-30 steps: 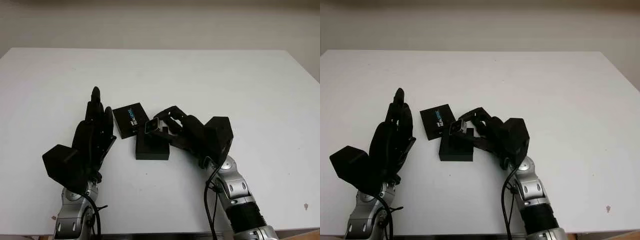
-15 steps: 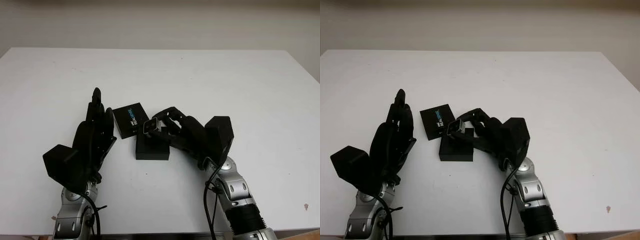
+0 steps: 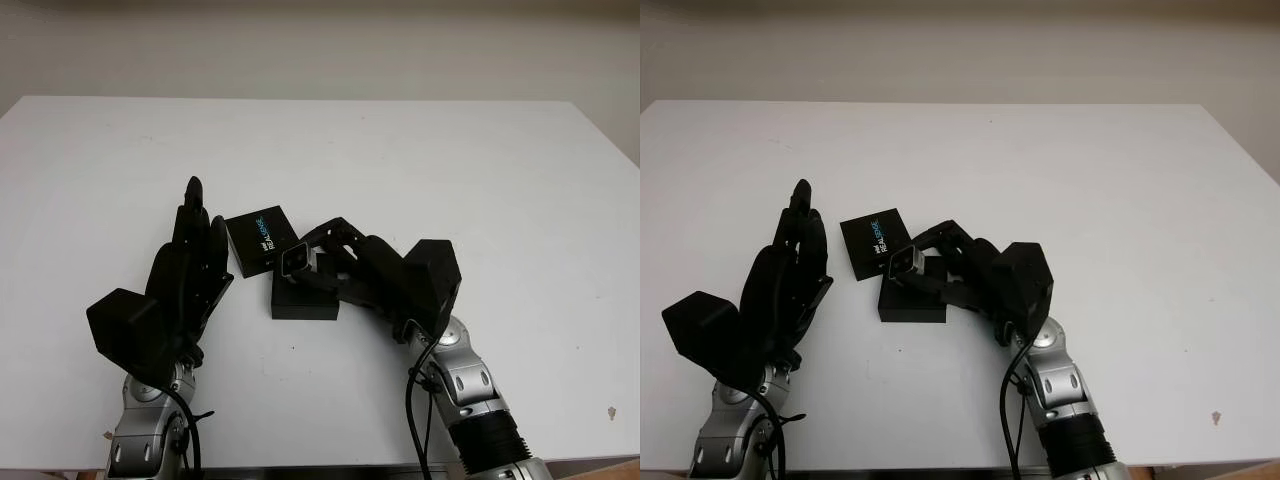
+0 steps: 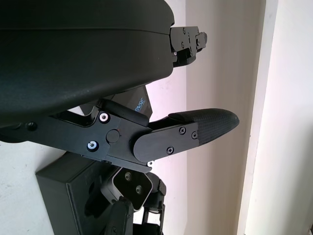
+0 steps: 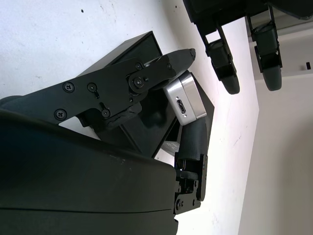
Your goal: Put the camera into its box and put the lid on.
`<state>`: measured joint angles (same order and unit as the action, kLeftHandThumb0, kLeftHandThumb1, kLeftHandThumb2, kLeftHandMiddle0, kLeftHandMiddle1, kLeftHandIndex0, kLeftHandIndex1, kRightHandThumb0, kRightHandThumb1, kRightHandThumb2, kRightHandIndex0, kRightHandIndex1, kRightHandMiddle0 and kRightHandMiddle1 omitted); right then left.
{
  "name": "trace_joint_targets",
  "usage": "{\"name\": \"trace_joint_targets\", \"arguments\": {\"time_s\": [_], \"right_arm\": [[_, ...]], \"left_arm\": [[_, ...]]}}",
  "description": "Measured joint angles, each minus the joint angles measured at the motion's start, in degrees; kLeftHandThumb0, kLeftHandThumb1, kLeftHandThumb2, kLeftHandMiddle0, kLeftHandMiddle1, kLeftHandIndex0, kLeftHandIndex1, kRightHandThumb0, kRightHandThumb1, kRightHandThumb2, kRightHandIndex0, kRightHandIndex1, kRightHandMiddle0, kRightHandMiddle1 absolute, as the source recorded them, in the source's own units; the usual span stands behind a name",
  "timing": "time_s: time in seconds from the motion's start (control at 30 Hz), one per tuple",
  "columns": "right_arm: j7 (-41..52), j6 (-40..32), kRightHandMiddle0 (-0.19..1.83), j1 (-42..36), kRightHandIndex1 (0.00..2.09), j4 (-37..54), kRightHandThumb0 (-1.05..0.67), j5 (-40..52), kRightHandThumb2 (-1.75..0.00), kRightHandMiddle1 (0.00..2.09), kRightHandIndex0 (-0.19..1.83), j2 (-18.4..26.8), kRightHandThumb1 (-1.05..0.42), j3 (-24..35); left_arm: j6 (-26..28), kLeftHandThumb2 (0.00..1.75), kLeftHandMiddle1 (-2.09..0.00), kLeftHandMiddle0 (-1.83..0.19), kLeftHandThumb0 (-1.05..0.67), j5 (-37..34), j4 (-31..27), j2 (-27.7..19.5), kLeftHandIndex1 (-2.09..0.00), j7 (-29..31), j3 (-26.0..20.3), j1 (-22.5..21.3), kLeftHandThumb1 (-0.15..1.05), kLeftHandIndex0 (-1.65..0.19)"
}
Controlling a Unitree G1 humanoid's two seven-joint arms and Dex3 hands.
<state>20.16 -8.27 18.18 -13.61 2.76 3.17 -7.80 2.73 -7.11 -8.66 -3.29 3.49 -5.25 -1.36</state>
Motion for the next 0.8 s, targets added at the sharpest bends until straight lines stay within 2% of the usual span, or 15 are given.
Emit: {"name": "trace_joint_targets", "arguments": {"time_s": [0.37, 0.63, 0.8], "right_arm": [[0.0, 2.8, 0.16, -0.6, 0.06, -1.0, -0.43, -1.4, -0.07, 1.80, 0.12, 0.3, -1.05, -0.5], [-0.6, 10.8, 0.12, -1.3, 0.06, -3.6, -0.42, -5.5, -0.08, 1.78, 0.11, 1.9, -1.05, -2.0], [-0.9, 13.2, 0.12, -1.5, 0.05, -4.7, -0.43, -6.5, -0.08, 1.79, 0.10, 2.3, -1.05, -2.0]], "left_arm": [[0.3, 0.64, -0.05, 0.10, -0.65, 0.0, 0.0, 0.0, -0.05, 0.0, 0.0, 0.0, 1.05, 0.12], [0.3, 0.63, -0.06, 0.09, -0.66, 0.0, -0.4, 0.0, -0.05, 0.0, -0.1, 0.0, 1.05, 0.12], [0.3, 0.63, -0.06, 0.09, -0.65, 0.0, -0.9, 0.1, -0.06, -0.2, -0.1, 0.0, 1.05, 0.11]]}}
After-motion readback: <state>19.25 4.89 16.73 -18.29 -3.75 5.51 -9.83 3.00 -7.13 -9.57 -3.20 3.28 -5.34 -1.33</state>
